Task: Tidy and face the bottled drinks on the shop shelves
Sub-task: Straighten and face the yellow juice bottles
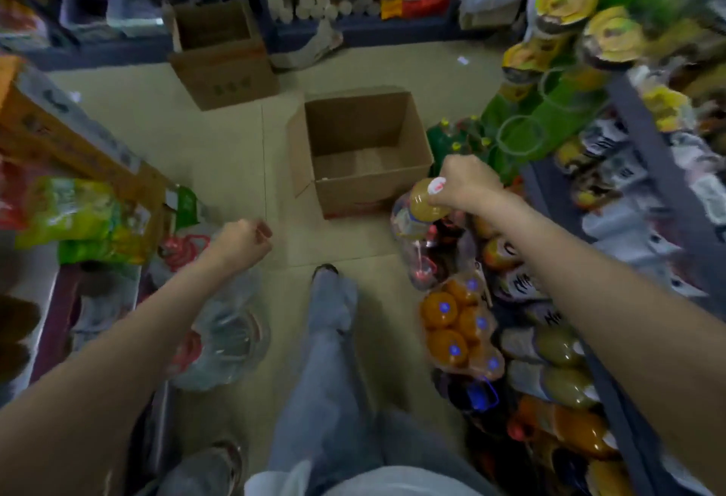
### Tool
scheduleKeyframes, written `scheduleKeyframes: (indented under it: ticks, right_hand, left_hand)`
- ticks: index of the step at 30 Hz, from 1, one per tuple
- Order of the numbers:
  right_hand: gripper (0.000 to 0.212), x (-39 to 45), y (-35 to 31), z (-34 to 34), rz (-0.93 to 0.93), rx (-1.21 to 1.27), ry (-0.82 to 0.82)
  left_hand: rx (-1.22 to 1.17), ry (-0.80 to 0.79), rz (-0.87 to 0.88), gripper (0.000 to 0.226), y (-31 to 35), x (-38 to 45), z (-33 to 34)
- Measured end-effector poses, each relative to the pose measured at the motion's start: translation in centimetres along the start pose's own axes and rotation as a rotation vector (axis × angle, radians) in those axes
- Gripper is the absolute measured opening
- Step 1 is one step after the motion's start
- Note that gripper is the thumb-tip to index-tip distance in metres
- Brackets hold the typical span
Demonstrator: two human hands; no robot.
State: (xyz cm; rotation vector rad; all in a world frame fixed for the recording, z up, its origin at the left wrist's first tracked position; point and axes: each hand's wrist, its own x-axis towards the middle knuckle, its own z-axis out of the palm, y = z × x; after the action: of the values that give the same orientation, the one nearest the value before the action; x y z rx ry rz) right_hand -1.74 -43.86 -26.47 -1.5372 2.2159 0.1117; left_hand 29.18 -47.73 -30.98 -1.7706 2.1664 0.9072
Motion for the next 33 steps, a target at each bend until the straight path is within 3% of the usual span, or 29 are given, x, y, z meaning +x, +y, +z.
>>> scheduleKeyframes:
  ticks: [10, 15, 19, 22, 27, 30, 33]
  right_hand:
    - [0.046, 30.9, -5.1, 8.7, 0.264, 0.220, -0.086]
    - [0.045, 41.5, -5.7, 16.7, 0.245, 0.190, -0.174]
    - [0.039, 47.4, -6.3, 23.7, 0.220, 0.132, -0.292]
    - [0.036, 50.7, -6.8, 28.8, 0.196, 0.096, -0.363]
    - [0.051, 54.0, -7.4, 35.9, 0.151, -0.018, -0.519]
    - [0.041, 54.4, -6.9, 38.5, 0.129, -0.014, -0.577]
    - [0.037, 53.3, -6.1, 36.9, 0.107, 0.061, -0.595]
  left_hand:
    - [-0.070, -0.101, -0.017, 0.030, 1.5, 31.0, -1.1]
    - [-0.166, -0.073, -0.020, 0.027, 0.9, 40.9, 1.8]
    - [-0.205, -0.048, -0.037, 0.026, -2.1, 45.1, 6.1]
    - [-0.262, 0.059, -0.059, 0.026, -4.4, 46.8, 9.0]
    - [-0.311, 0.166, -0.088, 0.030, -7.2, 49.0, 12.8]
    - [-0.290, 0.183, -0.092, 0.033, -8.2, 49.3, 13.8]
    - [-0.241, 0.164, -0.097, 0.035, -7.9, 47.8, 13.0]
